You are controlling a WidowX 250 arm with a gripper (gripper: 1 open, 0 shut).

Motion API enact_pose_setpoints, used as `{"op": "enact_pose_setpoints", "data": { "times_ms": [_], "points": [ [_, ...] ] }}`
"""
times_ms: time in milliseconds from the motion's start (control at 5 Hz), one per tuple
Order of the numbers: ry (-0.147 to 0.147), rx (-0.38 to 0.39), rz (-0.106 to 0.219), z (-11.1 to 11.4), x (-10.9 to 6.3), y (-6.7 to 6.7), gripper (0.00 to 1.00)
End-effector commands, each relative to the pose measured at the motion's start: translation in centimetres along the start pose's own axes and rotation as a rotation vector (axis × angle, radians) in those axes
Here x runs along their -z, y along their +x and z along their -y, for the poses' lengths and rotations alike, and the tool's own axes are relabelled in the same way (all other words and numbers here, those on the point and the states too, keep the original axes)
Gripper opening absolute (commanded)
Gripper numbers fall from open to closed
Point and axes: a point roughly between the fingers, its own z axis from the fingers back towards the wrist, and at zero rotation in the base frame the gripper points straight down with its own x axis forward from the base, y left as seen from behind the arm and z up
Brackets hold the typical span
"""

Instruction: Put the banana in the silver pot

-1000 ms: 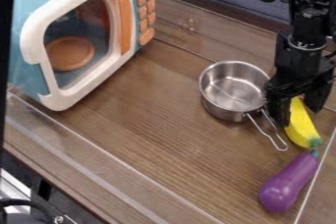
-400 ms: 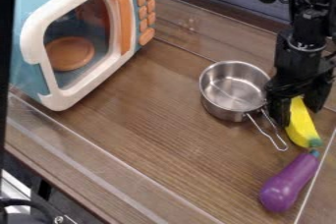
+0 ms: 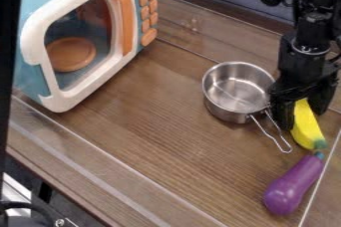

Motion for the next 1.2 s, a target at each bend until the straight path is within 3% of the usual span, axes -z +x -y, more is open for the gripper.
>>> {"op": "enact_pose_setpoints", "data": {
  "times_ms": [0,1000],
  "points": [
    [-0.034,-0.001,0.013,0.58,-0.95,0.32,1.0],
    [-0.018,-0.012,0.016,0.02,-0.15,0.65,1.0]
  ]
}}
